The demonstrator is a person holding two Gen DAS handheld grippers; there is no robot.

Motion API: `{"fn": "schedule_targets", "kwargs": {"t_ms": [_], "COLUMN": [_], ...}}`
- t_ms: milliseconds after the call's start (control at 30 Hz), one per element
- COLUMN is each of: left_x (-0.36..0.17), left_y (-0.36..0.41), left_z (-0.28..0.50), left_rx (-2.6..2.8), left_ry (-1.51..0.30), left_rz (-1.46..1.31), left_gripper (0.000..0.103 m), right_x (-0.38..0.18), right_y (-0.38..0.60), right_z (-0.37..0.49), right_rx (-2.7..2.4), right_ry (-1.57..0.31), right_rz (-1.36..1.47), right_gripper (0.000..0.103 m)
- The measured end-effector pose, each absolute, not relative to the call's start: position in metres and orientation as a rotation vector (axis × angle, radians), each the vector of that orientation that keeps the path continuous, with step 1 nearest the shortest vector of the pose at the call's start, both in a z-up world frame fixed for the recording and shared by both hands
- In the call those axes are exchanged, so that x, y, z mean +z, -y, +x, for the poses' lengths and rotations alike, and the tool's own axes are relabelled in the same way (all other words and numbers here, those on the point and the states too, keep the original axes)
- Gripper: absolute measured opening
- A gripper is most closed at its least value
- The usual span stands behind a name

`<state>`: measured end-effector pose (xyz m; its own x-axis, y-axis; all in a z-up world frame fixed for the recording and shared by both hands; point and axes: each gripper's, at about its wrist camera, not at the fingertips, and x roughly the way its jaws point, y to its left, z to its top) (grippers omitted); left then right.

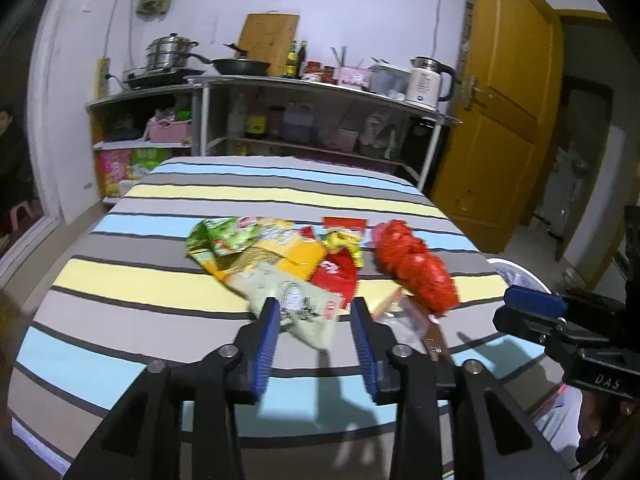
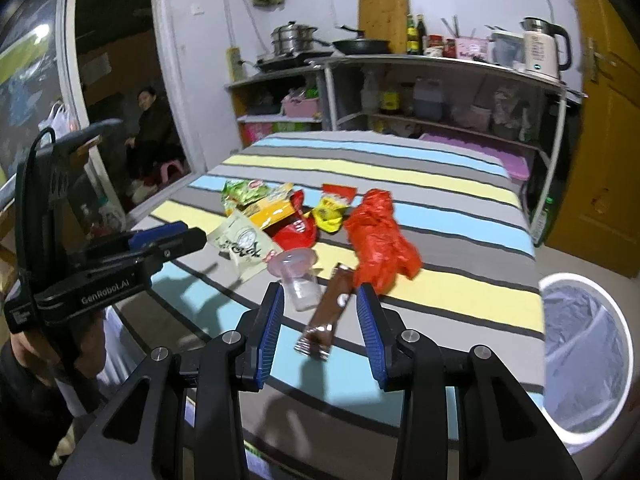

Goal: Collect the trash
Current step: 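Grasp the clear plastic cup with the right tool while the left tool grasps the green snack packet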

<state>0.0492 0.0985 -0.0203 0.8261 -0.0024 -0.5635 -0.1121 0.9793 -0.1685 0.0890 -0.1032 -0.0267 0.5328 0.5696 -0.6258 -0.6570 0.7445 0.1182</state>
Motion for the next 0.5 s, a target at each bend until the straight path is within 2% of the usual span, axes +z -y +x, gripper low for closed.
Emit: {"fn": "schedule_targets", "kwargs": {"t_ms": [500], "left_x": [-0.049], "left_y": [-0.136], "left_z": [0.084], "left_rx": [0.115], "left_ry": [-0.684], "left_rz": [-0.25], "left_gripper": [0.043], "right_x": [-0.06], "right_y": [0.05], "right_z": [0.114], "right_rx": [0.789], "right_ry": [-0.766], "right_rz": [-0.234], "right_gripper": [0.04]}}
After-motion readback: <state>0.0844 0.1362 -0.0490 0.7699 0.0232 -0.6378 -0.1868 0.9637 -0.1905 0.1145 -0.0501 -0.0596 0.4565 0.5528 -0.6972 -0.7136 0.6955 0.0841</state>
